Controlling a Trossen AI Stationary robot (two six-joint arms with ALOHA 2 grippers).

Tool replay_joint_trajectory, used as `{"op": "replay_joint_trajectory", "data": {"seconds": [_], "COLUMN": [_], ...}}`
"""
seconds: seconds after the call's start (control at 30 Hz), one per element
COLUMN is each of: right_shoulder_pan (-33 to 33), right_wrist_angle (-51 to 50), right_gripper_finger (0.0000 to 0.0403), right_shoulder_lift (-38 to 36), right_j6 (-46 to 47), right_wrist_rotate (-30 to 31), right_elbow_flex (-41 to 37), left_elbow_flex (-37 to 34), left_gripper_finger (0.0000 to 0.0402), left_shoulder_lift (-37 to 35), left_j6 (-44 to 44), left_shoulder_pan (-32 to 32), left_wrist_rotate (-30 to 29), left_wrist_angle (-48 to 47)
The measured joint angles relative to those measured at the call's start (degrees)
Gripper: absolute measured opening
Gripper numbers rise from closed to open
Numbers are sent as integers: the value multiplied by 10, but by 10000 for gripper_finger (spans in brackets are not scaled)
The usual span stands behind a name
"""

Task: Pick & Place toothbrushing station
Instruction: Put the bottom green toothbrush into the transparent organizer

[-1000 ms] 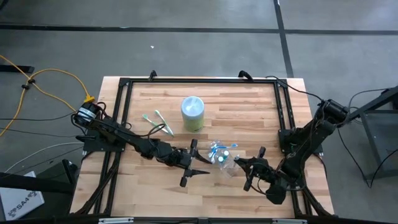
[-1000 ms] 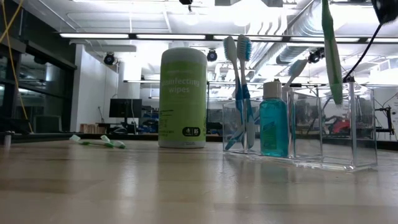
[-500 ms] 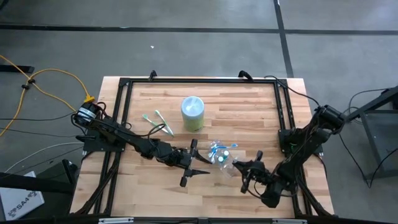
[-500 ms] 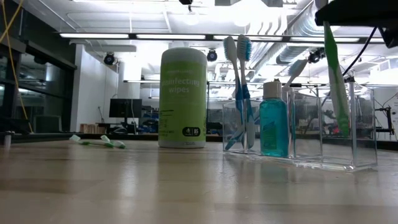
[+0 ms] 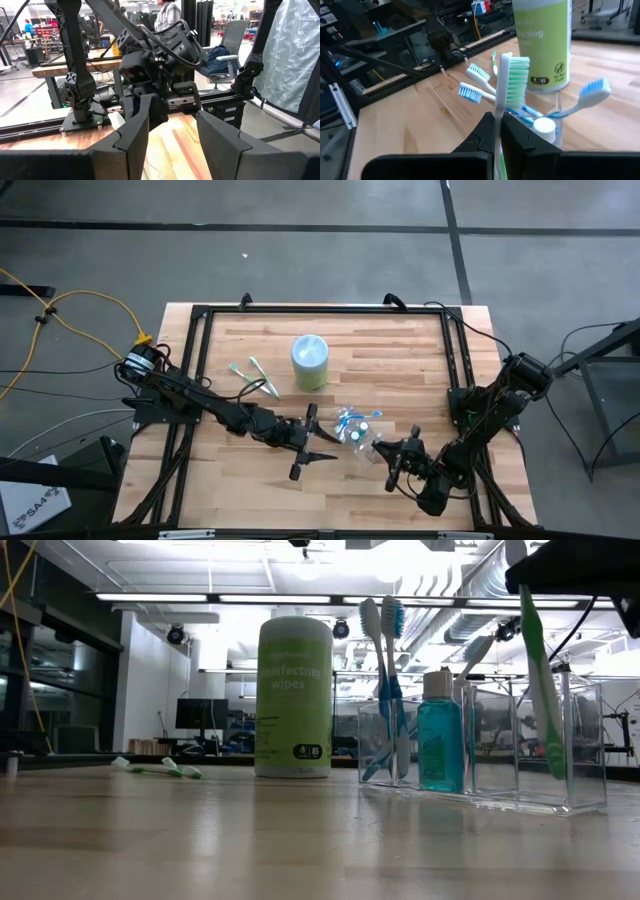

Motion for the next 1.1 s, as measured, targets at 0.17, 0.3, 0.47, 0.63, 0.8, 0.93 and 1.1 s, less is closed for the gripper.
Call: {"op": "replay_joint_trajectory", "data": {"seconds": [0.17,0.3,0.47,0.63,0.8,0.93,1.1], "right_shoulder_pan": [-5,-10,-22,-32,-36,-41,-48], "right_wrist_angle": [0,-6,-39,-47,-44,-44,-46], "right_gripper_finger": [3,3,3,6,25,31,31], "right_shoulder_lift": [0,0,0,-1,-1,-1,-1], "right_j6": [21,13,53,88,93,92,92], "right_wrist_rotate": [-17,-10,-10,-45,-68,-77,-93], "right_elbow_flex": [0,0,0,0,0,0,0], "left_elbow_flex": [0,0,0,0,0,0,0], "left_gripper_finger": [163,163,163,163,163,163,163], "left_shoulder_lift": [0,0,0,0,0,0,0], "left_j6": [0,0,0,0,0,0,0], "left_shoulder_pan": [0,0,0,0,0,-2,-7], "left_wrist_rotate": [0,0,0,0,0,0,1], "left_wrist_angle": [0,0,0,0,0,0,1]}}
